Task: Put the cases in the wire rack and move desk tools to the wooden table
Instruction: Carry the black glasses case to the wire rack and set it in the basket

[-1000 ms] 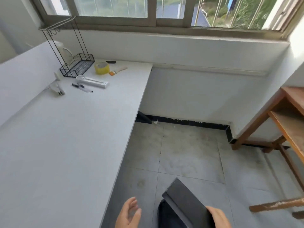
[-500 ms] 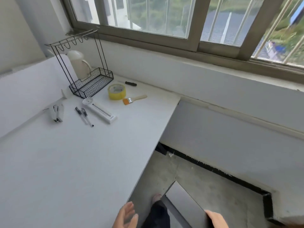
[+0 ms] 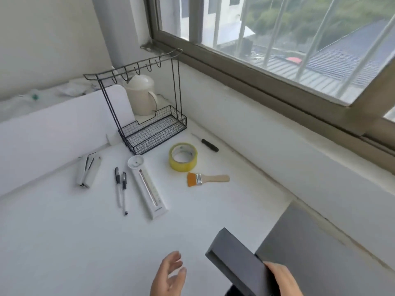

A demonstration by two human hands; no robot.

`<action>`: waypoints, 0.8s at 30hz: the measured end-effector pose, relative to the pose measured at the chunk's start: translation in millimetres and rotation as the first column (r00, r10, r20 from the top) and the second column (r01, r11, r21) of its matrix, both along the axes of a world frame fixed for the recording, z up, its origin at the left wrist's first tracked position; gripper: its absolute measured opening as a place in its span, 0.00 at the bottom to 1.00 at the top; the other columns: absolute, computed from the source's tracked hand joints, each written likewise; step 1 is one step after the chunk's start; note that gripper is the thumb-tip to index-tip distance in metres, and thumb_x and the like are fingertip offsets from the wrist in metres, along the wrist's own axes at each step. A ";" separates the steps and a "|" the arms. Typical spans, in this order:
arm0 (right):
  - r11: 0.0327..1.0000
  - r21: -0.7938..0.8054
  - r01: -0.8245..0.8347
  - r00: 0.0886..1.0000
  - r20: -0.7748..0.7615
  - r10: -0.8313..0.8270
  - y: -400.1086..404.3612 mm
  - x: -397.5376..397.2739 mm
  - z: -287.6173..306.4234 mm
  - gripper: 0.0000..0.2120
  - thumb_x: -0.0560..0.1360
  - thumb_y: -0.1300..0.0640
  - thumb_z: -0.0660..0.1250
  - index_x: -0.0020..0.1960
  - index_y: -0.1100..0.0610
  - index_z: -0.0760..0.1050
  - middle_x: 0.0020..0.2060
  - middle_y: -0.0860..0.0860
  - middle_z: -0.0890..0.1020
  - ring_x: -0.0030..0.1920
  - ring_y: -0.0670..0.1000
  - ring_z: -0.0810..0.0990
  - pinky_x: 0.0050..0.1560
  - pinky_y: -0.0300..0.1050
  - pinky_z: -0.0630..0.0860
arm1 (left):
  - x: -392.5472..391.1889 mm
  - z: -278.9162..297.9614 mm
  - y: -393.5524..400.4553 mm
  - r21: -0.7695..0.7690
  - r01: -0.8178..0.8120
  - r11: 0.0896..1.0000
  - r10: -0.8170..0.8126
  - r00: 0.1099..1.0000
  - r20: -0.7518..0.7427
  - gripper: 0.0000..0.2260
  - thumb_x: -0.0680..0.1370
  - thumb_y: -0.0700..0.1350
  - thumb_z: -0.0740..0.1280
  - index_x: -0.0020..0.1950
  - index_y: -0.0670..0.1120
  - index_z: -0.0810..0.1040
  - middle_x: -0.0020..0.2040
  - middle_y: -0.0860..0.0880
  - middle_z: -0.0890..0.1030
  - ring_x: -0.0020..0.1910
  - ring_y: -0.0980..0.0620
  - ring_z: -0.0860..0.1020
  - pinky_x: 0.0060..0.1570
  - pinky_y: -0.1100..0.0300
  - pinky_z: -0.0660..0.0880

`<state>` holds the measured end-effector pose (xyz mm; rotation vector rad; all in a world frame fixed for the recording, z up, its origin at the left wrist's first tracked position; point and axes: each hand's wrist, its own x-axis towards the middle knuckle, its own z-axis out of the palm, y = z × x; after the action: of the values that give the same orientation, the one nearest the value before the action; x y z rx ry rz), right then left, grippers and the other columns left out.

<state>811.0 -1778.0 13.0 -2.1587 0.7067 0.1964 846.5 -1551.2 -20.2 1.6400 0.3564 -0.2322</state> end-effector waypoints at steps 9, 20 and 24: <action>0.722 -0.147 -0.676 0.691 0.216 0.690 -40.4 175.8 12.9 0.33 0.46 0.44 0.71 0.51 0.43 0.68 0.49 0.23 0.67 0.49 0.24 0.66 0.50 0.15 0.60 | 102.4 47.9 -67.7 -0.164 -0.197 0.966 0.200 0.980 -0.002 0.15 0.63 0.43 0.63 0.49 0.53 0.71 0.48 0.50 0.78 0.34 0.63 0.80 0.34 0.67 0.78; 0.669 -0.070 -0.740 0.564 0.476 0.675 13.1 375.1 61.4 0.42 0.57 0.65 0.79 0.66 0.60 0.63 0.57 0.48 0.68 0.56 0.39 0.64 0.52 0.12 0.54 | 254.4 95.1 -51.9 -0.308 -0.503 0.808 0.555 0.824 0.112 0.19 0.76 0.31 0.58 0.61 0.51 0.69 0.47 0.52 0.80 0.41 0.53 0.80 0.32 0.68 0.78; 0.687 -0.051 -0.724 0.596 0.453 0.662 44.9 437.7 54.1 0.40 0.61 0.66 0.77 0.67 0.62 0.61 0.63 0.56 0.69 0.62 0.48 0.65 0.56 0.22 0.57 | 319.8 88.9 -22.8 -0.055 -0.509 0.859 0.512 0.848 0.139 0.22 0.75 0.34 0.61 0.68 0.45 0.64 0.61 0.47 0.72 0.51 0.53 0.74 0.48 0.65 0.76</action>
<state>1248.7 -1733.1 67.1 -2.1238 -0.4497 0.1447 1166.3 -1574.0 68.7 1.4755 0.6591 0.2916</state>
